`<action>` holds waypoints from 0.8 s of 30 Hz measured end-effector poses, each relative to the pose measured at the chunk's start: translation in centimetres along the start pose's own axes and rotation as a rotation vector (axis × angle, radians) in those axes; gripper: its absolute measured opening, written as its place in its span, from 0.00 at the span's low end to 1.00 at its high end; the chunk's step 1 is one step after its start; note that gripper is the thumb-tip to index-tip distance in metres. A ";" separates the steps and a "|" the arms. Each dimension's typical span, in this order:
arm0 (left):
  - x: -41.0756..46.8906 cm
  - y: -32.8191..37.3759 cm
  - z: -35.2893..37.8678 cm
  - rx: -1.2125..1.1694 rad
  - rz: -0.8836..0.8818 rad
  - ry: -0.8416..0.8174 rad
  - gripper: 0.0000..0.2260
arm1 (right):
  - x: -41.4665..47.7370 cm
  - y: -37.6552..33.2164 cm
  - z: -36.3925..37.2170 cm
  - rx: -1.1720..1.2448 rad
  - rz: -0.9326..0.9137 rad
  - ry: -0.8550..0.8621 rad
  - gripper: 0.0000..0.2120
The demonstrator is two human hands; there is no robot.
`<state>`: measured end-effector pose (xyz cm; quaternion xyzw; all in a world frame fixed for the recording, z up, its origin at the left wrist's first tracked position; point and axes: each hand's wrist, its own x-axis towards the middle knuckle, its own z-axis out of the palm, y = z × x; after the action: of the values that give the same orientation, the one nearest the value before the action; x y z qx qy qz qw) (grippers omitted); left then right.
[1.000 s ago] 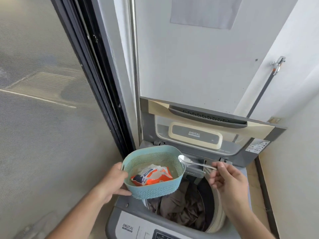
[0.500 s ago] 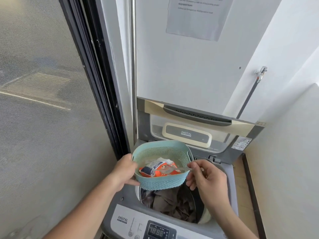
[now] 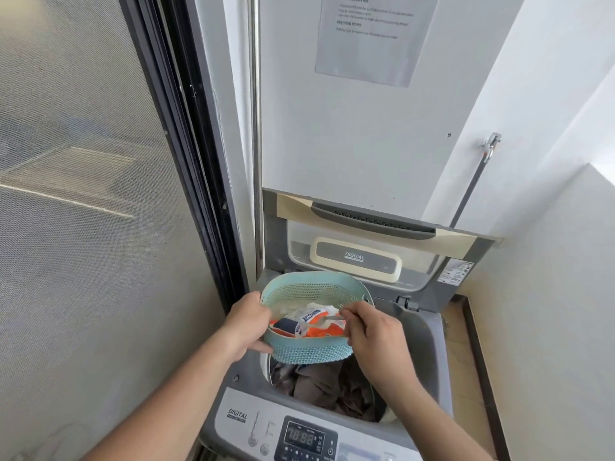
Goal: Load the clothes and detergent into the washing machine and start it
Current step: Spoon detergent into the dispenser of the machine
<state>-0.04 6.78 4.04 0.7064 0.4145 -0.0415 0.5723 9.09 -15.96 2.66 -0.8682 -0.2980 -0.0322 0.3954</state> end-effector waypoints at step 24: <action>-0.1 -0.7 -1.4 -0.103 -0.059 0.039 0.17 | 0.4 -0.3 -2.6 0.627 0.497 0.102 0.13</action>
<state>-1.15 7.89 4.00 0.6641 0.4478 -0.0235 0.5982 9.69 -17.43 4.75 -0.7482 -0.0546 0.1139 0.6513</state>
